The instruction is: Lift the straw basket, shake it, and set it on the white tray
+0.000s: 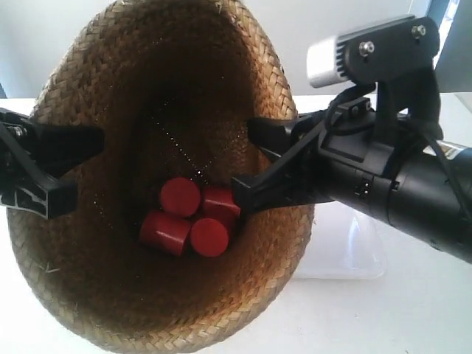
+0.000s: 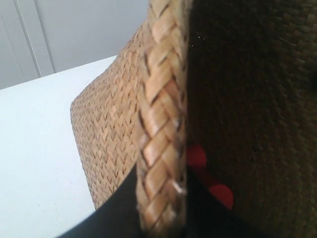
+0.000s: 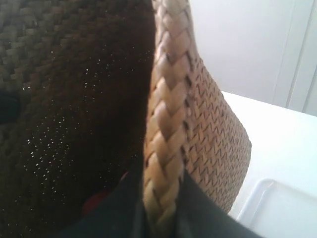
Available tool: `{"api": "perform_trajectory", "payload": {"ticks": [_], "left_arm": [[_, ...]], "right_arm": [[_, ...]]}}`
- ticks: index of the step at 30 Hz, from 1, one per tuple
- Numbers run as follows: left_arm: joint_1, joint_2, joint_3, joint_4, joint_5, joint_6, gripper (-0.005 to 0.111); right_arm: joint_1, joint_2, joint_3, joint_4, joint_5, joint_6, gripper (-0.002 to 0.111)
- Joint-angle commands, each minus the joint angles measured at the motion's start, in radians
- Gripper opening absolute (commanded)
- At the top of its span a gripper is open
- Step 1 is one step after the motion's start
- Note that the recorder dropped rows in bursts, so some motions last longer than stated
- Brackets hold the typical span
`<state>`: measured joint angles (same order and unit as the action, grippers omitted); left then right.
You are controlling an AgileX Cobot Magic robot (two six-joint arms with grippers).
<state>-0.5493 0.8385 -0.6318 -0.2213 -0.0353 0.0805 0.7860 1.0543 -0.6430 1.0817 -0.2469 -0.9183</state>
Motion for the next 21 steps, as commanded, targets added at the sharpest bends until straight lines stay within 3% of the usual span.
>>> {"api": "perform_trajectory", "payload": {"ticks": [1, 4, 8, 10, 12, 15, 17, 21], "left_arm": [[-0.012, -0.010, -0.010, 0.007, 0.022, 0.041, 0.000], [-0.012, -0.021, -0.019, 0.005, 0.022, 0.027, 0.000], [-0.067, -0.165, -0.150, -0.003, 0.178, 0.001, 0.000], [-0.113, -0.233, -0.200, -0.001, 0.176, 0.030, 0.000], [-0.125, -0.228, -0.166, 0.069, 0.114, 0.104, 0.000], [-0.077, -0.083, -0.046, 0.089, -0.026, 0.100, 0.000], [-0.047, 0.017, -0.019, 0.035, -0.046, 0.039, 0.000], [-0.054, -0.002, -0.043, 0.023, -0.019, -0.003, 0.000]], "right_arm": [[0.010, -0.004, -0.006, -0.046, 0.013, -0.022, 0.000], [0.010, -0.020, -0.017, -0.043, 0.022, -0.023, 0.000], [0.063, -0.194, -0.146, -0.038, 0.256, 0.074, 0.000], [0.097, -0.261, -0.182, -0.048, 0.224, 0.103, 0.000], [0.110, -0.245, -0.141, -0.076, 0.065, 0.019, 0.000], [0.097, -0.018, -0.028, -0.053, -0.226, -0.018, 0.000], [0.079, 0.101, -0.020, 0.034, -0.230, -0.009, 0.000], [0.102, 0.096, -0.043, 0.014, -0.065, 0.003, 0.000]]}}
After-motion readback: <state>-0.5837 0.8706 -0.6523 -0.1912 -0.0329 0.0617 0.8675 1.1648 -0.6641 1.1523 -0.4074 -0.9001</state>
